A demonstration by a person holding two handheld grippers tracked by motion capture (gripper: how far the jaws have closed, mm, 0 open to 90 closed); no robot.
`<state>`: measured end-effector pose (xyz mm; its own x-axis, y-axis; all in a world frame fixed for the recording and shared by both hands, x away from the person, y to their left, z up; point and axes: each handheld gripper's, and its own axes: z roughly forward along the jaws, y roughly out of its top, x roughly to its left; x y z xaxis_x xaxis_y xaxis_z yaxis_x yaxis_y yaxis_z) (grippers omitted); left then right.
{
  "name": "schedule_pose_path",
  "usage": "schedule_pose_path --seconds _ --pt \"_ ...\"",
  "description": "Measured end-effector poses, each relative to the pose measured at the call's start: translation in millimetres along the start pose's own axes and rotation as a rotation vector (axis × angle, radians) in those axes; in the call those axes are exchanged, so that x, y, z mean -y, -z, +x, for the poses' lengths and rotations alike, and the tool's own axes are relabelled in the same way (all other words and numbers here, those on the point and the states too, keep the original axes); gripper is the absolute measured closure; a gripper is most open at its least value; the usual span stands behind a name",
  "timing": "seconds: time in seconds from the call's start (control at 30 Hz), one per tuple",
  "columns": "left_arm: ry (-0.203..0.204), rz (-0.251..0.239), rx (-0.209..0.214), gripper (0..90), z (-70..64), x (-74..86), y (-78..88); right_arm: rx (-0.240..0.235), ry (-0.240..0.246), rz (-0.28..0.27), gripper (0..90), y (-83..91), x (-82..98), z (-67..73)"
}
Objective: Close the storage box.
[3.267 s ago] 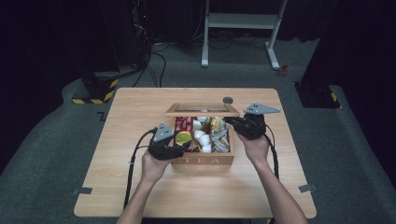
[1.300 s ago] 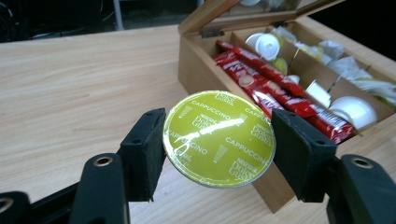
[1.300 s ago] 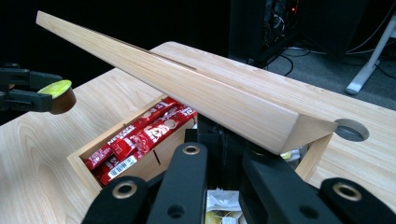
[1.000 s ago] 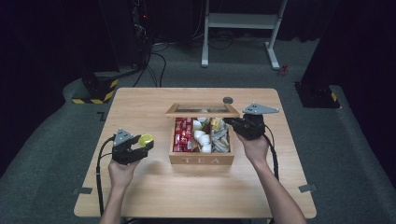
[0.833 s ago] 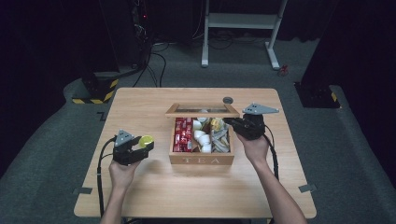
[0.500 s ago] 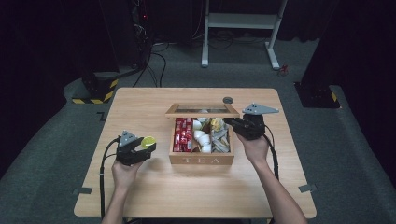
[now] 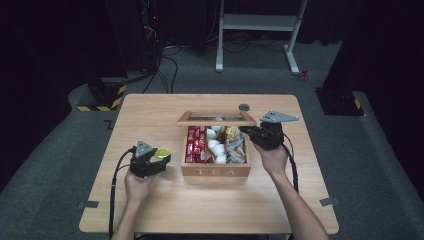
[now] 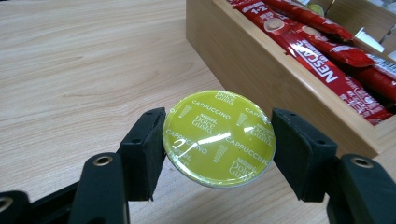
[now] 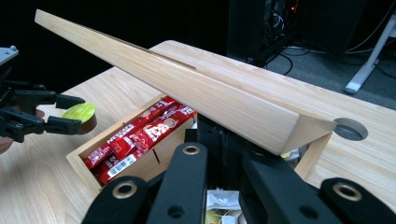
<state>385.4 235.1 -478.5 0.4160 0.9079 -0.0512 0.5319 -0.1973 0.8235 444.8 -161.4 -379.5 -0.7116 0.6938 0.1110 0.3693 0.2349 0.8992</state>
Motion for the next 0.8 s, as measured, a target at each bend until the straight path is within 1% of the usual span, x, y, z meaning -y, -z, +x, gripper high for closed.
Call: schedule_pose_path --seconds 0.07,0.17,0.33,0.37,0.63,0.7,0.8 --pt "-0.002 0.011 -0.002 38.2 -0.9 1.1 -4.0 -0.001 -0.002 0.0 89.6 0.0 0.1 0.1" --pt "-0.004 0.013 -0.006 38.2 -1.5 2.3 -6.7 -0.001 -0.002 -0.001 89.7 0.0 0.1 -0.1" --pt "0.009 0.026 -0.01 38.1 -1.8 5.4 -13.2 -0.001 -0.001 0.0 89.7 0.0 0.3 0.0" --pt "-0.001 0.037 -0.015 38.1 -1.8 6.2 -15.4 -0.002 -0.001 0.0 89.7 0.0 0.3 0.0" --pt "0.013 0.032 -0.021 38.0 -2.3 7.8 -19.6 -0.001 -0.004 0.002 89.7 0.2 0.7 0.3" --pt "0.003 0.038 -0.03 38.0 -2.5 8.8 -21.0 -0.001 -0.004 -0.001 89.7 0.1 0.6 0.2" --pt "0.004 0.039 -0.03 37.9 -2.7 9.3 -21.8 -0.001 -0.003 -0.002 89.7 0.0 0.5 0.0"
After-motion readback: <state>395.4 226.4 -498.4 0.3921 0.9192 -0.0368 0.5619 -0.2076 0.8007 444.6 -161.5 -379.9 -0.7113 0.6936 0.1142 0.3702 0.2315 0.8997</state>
